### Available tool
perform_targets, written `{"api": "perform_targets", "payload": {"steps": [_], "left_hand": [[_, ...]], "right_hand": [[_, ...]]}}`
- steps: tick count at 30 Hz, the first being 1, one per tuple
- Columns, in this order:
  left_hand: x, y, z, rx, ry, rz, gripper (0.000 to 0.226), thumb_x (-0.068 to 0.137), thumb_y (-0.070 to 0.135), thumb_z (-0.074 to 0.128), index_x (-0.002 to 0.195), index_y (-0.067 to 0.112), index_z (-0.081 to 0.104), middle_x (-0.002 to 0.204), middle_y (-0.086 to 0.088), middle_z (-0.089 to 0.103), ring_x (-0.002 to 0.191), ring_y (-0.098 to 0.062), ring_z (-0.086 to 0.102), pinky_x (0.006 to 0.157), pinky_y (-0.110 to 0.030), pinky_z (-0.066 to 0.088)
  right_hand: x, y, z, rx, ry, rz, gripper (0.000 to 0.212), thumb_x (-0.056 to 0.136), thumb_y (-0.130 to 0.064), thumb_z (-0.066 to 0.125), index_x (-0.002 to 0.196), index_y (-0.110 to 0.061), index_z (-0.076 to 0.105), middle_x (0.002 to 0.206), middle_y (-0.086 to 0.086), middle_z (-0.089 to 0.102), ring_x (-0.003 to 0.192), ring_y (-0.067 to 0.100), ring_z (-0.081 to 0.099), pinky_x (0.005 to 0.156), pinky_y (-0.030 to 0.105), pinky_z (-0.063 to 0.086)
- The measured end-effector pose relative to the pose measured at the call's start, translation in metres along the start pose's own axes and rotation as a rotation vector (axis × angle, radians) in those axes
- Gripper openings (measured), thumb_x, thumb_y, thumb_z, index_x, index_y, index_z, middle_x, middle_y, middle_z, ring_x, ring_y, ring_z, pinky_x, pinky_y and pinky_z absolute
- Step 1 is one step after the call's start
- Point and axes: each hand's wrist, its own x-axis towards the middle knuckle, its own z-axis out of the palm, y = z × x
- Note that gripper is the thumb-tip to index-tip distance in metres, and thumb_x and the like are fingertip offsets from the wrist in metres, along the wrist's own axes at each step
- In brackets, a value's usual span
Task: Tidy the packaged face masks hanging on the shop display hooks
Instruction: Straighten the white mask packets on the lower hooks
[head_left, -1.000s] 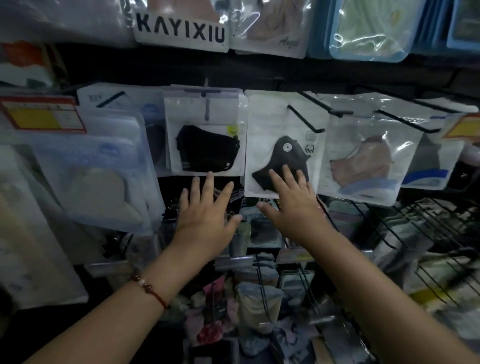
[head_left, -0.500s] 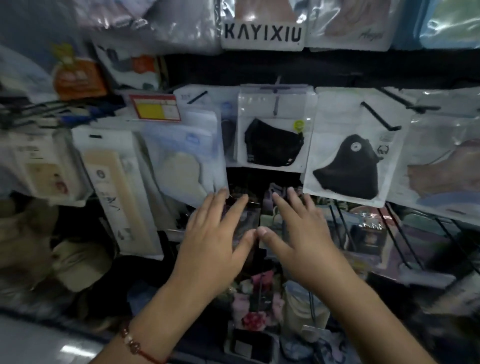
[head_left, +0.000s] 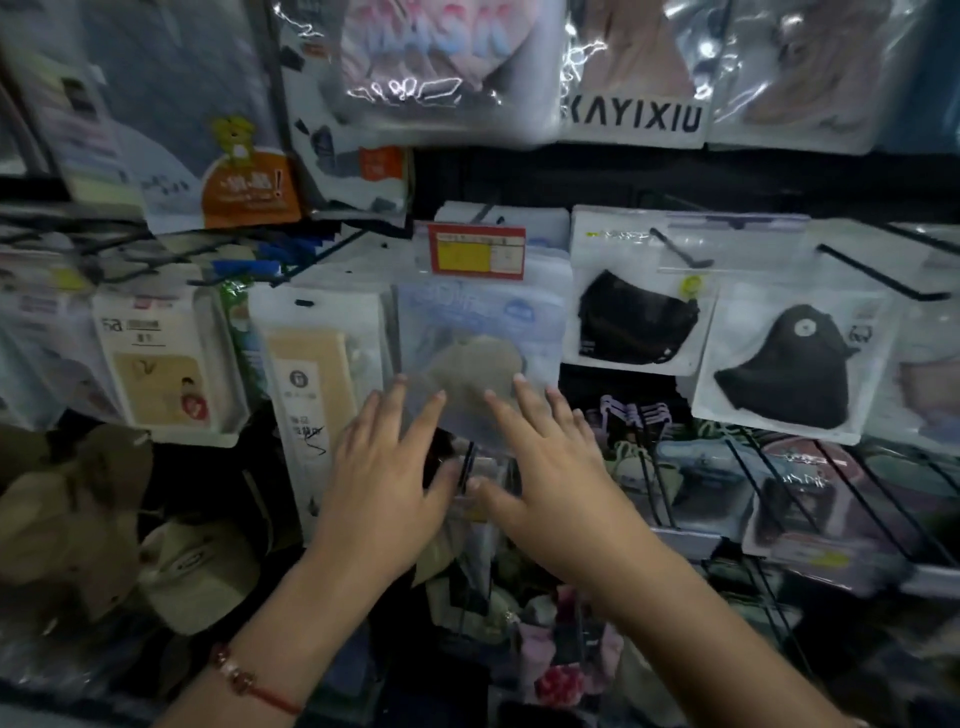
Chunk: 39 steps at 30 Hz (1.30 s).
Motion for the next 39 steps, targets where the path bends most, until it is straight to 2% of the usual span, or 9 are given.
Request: {"api": "perform_targets", "payload": {"steps": [3, 7, 12, 16, 19, 24, 29, 35, 39], "left_hand": [[0.008, -0.015, 0.001, -0.009, -0.006, 0.076, 0.069, 0.098, 0.05, 0.049, 0.158, 0.033, 0.021, 0.167, -0.005, 0.008, 0.152, -0.029, 0.013, 0.12, -0.042, 0.018], [0.024, -0.026, 0.007, -0.053, -0.028, 0.173, 0.069, 0.098, 0.047, 0.05, 0.158, 0.036, 0.016, 0.168, -0.001, 0.002, 0.152, -0.027, 0.011, 0.121, -0.039, 0.015], [0.044, -0.027, 0.01, -0.023, -0.034, 0.23, 0.072, 0.1, 0.05, 0.045, 0.157, 0.04, 0.004, 0.165, 0.004, -0.022, 0.153, -0.023, -0.012, 0.125, -0.044, 0.007], [0.056, -0.027, 0.011, -0.011, -0.042, 0.239, 0.071, 0.101, 0.051, 0.04, 0.156, 0.042, -0.003, 0.161, 0.005, -0.031, 0.15, -0.023, -0.025, 0.119, -0.041, -0.008], [0.064, -0.024, 0.014, 0.003, -0.039, 0.228, 0.073, 0.101, 0.05, 0.041, 0.156, 0.041, -0.007, 0.161, 0.001, -0.031, 0.15, -0.025, -0.025, 0.119, -0.042, -0.009], [0.093, -0.018, 0.032, -0.02, -0.041, 0.188, 0.079, 0.099, 0.044, 0.048, 0.157, 0.038, -0.006, 0.162, 0.0, -0.031, 0.15, -0.026, -0.024, 0.123, -0.046, -0.003], [0.128, -0.017, 0.049, 0.035, -0.045, 0.152, 0.081, 0.098, 0.039, 0.052, 0.158, 0.033, -0.003, 0.162, -0.004, -0.03, 0.151, -0.031, -0.022, 0.122, -0.048, 0.001], [0.157, -0.024, 0.072, 0.034, 0.038, 0.197, 0.083, 0.095, 0.03, 0.056, 0.159, 0.029, 0.004, 0.164, -0.009, -0.023, 0.151, -0.038, -0.015, 0.121, -0.051, 0.001], [0.17, -0.024, 0.081, -0.001, 0.043, 0.211, 0.087, 0.093, 0.022, 0.056, 0.159, 0.03, 0.0, 0.164, -0.008, -0.023, 0.151, -0.037, -0.015, 0.121, -0.052, 0.002]], "right_hand": [[0.01, -0.007, 0.007, -0.004, 0.039, 0.061, 0.074, 0.098, -0.05, 0.044, 0.156, -0.034, 0.001, 0.162, -0.006, -0.019, 0.149, 0.021, -0.019, 0.119, 0.041, -0.01], [0.016, -0.009, 0.018, -0.027, 0.094, 0.146, 0.075, 0.097, -0.052, 0.046, 0.156, -0.034, 0.003, 0.163, -0.006, -0.017, 0.149, 0.024, -0.018, 0.119, 0.042, -0.008], [0.028, -0.005, 0.021, -0.048, 0.14, 0.19, 0.077, 0.097, -0.052, 0.046, 0.156, -0.035, -0.002, 0.161, -0.006, -0.024, 0.148, 0.023, -0.022, 0.119, 0.042, -0.007], [0.04, 0.001, 0.024, -0.053, 0.22, 0.207, 0.083, 0.096, -0.049, 0.05, 0.155, -0.035, -0.007, 0.16, -0.006, -0.028, 0.148, 0.025, -0.021, 0.12, 0.044, -0.002], [0.052, 0.007, 0.026, -0.063, 0.261, 0.226, 0.085, 0.095, -0.047, 0.052, 0.155, -0.035, -0.006, 0.161, -0.005, -0.026, 0.149, 0.026, -0.019, 0.12, 0.045, 0.001], [0.086, 0.027, 0.025, -0.16, 0.234, 0.245, 0.088, 0.094, -0.043, 0.054, 0.156, -0.03, -0.007, 0.162, 0.0, -0.023, 0.149, 0.032, -0.013, 0.122, 0.046, 0.005], [0.124, 0.048, 0.025, -0.239, 0.236, 0.225, 0.087, 0.092, -0.035, 0.057, 0.157, -0.025, -0.001, 0.164, 0.007, -0.014, 0.149, 0.037, -0.006, 0.122, 0.049, 0.007], [0.154, 0.062, 0.031, -0.31, 0.256, 0.229, 0.091, 0.09, -0.03, 0.06, 0.157, -0.021, -0.001, 0.163, 0.012, -0.011, 0.149, 0.04, -0.001, 0.12, 0.049, 0.01], [0.171, 0.07, 0.033, -0.346, 0.274, 0.244, 0.093, 0.087, -0.03, 0.061, 0.157, -0.022, -0.001, 0.164, 0.012, -0.011, 0.148, 0.041, 0.002, 0.119, 0.05, 0.014]]}}
